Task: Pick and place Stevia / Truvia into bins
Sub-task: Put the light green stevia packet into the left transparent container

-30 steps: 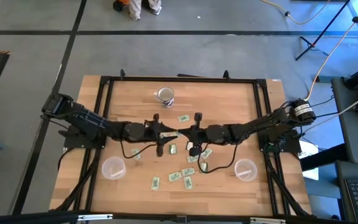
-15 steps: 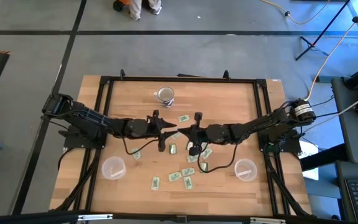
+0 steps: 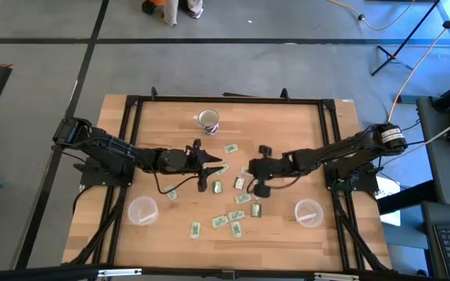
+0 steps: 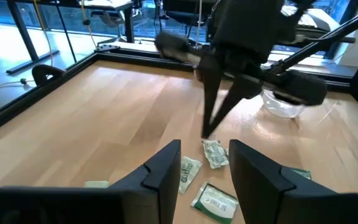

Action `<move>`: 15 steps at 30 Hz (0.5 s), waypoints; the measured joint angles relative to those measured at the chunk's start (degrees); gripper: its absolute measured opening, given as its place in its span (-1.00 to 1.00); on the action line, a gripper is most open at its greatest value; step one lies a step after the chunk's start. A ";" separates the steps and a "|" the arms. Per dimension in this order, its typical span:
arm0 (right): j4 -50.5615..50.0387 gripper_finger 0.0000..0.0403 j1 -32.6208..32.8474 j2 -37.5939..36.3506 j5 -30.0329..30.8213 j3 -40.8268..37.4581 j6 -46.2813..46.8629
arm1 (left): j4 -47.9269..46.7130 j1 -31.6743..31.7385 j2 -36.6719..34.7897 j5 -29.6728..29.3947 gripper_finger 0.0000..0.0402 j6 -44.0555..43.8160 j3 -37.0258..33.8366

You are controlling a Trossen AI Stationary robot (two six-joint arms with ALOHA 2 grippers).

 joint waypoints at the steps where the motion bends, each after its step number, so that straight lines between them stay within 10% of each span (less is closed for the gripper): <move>1: -1.82 -0.96 -0.58 -0.29 -3.17 0.00 2.14 | -0.02 0.00 0.00 0.00 -0.35 0.00 0.00; 6: -3.77 -0.96 -2.60 0.16 -13.84 0.00 4.66 | 0.00 0.04 0.00 0.00 -0.35 0.01 0.00; 15: -6.47 -0.85 -2.63 0.34 -14.51 -0.04 3.12 | -0.02 0.02 0.00 0.00 -0.35 0.01 0.00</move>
